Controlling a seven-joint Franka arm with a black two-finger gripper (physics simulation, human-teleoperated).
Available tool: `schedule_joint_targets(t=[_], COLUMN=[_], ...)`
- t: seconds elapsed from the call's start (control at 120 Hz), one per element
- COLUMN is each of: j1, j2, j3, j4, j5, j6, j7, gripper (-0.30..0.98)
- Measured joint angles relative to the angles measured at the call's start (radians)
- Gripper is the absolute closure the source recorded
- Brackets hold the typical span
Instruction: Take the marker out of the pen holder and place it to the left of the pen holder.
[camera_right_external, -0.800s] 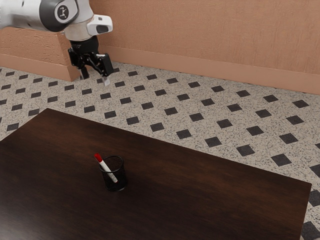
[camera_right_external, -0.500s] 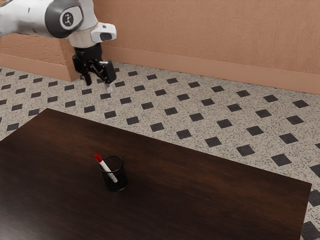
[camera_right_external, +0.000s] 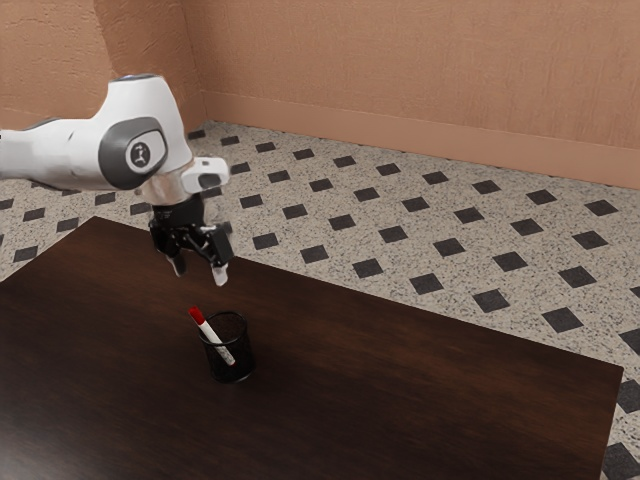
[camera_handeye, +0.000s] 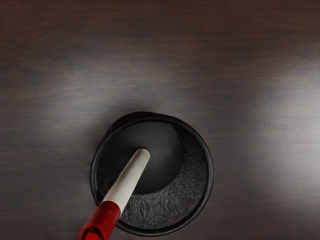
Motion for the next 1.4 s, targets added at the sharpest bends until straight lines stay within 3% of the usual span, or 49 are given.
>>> schedule_joint_targets(t=[0.375, 0.683, 0.733, 0.875, 0.983, 1.167, 1.4], j1=[0.067, 0.064, 0.065, 0.075, 0.093, 0.086, 0.082], j2=[0.113, 0.107, 0.104, 0.096, 0.094, 0.083, -0.069], j3=[0.001, 0.001, 0.002, 0.003, 0.004, 0.004, 0.004], j4=[-0.056, -0.104, -0.107, -0.105, -0.104, -0.102, -0.005], j5=[-0.077, -0.138, -0.139, -0.140, -0.141, -0.135, -0.082], j6=[0.088, 0.106, 0.107, 0.106, 0.104, 0.103, -0.007], j7=[0.020, 0.083, 0.092, 0.113, 0.126, 0.140, 0.144], gripper=[0.00, 0.01, 0.07, 0.44, 0.60, 0.72, 0.77])
